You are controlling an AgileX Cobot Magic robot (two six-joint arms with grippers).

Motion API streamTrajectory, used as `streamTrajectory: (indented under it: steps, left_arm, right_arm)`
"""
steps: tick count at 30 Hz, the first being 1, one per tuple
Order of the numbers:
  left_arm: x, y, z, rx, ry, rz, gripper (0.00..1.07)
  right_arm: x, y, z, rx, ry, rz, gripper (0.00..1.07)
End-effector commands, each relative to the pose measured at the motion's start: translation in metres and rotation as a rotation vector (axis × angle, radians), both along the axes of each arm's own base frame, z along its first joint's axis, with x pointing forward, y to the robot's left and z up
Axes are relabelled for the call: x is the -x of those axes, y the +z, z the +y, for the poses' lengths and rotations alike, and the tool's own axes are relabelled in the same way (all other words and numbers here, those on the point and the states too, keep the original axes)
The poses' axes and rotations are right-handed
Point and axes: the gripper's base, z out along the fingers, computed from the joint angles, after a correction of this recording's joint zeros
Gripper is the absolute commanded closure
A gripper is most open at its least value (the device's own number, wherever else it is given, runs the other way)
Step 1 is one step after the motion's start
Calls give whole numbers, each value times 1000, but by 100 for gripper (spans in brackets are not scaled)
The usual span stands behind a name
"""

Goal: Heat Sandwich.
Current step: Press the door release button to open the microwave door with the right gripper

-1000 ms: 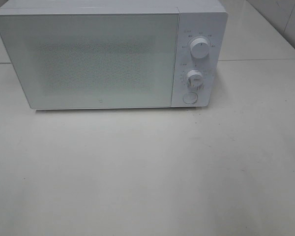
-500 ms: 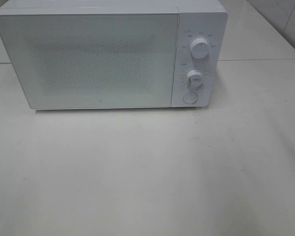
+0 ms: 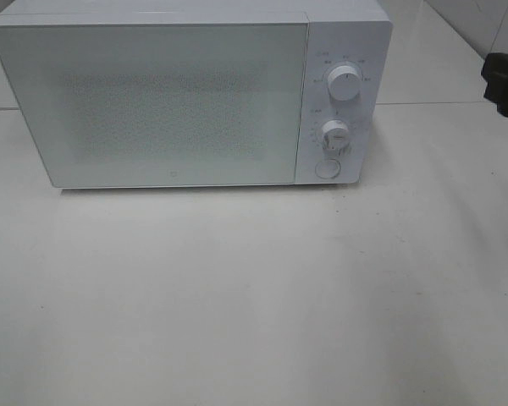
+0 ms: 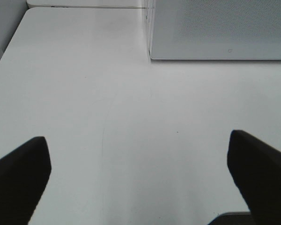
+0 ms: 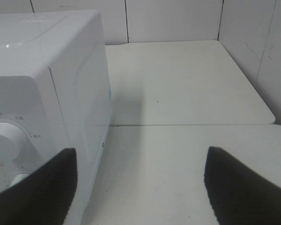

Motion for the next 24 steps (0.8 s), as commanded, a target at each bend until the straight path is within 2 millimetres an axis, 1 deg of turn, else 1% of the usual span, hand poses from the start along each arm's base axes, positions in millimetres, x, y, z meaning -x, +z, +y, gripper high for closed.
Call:
streamTrajectory:
  steps: [1,3,4,6,8,9,11,12,13,14,17,19,21,23,24]
  left_arm:
    - [2,0,-1,7,1,-27,9]
    - [2,0,-1,7,1,-27,9]
    - [2,0,-1,7,1,-27,9]
    - [2,0,-1,7,1,-27,9]
    - [2,0,-1,7,1,-27,9]
    - [2,0,-1,7,1,-27,9]
    - [2,0,-1,7,1,-27,9]
    - [2,0,-1,7,1,-27,9]
    - [2,0,-1,7,1,-27,9]
    - [2,0,-1,7,1,-27,9]
    - [2,0,-1,7,1,-27,9]
    - [2,0,-1,7,1,-27,9]
    - [2,0,-1,7,1,-27,9]
    - [2,0,-1,7,1,-27,9]
    - [2,0,-1,7,1,-27,9]
  right_arm:
    - [-2,-8,-2,39,-11,-53,34]
    - [-2,-16,1,54,-15,-51,34]
    - [-2,-23,7,100,-4,-54,34]
    - [-2,-27,9,113,-7,-53,34]
    - [-2,-38,21,130,-4,-34,34]
    - [-2,-38,21,130,-4,-34,34]
    - [-2,-44,30,123,-2,-11,34]
    - [-2,-49,39,123,12,-9,34]
    - [-2,-51,43,126,17,-9,34]
    - [-2,-51,43,126,17,-9,34]
    - [0,-61,59,119,37,1,34]
    - [1,-63,63,116,39,5,34]
    - [4,-70,74,106,44,18,34]
    - [7,-74,82,109,56,26,34]
    - [7,-74,82,109,56,26,34]
